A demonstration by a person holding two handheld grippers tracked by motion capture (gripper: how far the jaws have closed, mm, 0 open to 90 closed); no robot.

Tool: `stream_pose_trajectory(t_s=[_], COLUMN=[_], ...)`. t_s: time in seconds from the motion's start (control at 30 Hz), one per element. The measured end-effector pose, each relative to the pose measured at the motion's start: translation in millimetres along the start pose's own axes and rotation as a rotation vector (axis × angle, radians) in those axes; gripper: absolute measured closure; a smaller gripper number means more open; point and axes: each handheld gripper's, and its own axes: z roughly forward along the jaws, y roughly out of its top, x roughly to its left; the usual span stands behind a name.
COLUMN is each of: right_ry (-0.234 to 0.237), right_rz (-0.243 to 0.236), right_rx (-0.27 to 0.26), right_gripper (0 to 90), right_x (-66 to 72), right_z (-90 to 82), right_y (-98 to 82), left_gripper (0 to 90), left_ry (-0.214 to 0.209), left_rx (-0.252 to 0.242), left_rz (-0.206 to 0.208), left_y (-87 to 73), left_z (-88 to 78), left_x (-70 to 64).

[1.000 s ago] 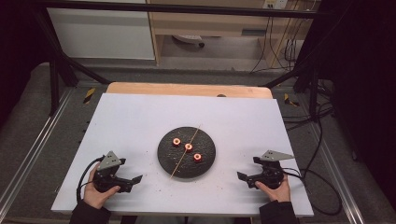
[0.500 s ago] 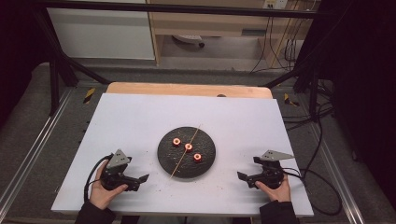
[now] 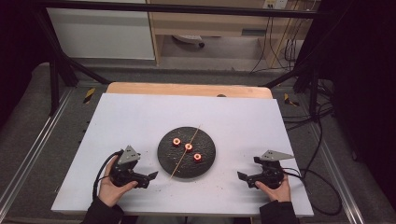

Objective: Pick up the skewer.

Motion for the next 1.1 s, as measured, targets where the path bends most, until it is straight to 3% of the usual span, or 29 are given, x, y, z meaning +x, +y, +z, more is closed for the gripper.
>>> stream_pose_trajectory(t_s=[0.33, 1.1], right_ry=[0.0, -0.005], right_rz=[0.007, 0.002], right_rx=[0.006, 0.009], right_gripper=[0.7, 0.8], right_x=[0.8, 0.6], right_z=[0.7, 0.5], right_y=[-0.2, -0.3], left_gripper=[4.5, 7.0], left_ry=[0.007, 0.016], left_rx=[0.004, 0.104], left_rz=[-0.009, 0.0], left_y=[18.6, 57.4], left_z=[5.6, 45.6], left_x=[-9.6, -32.1])
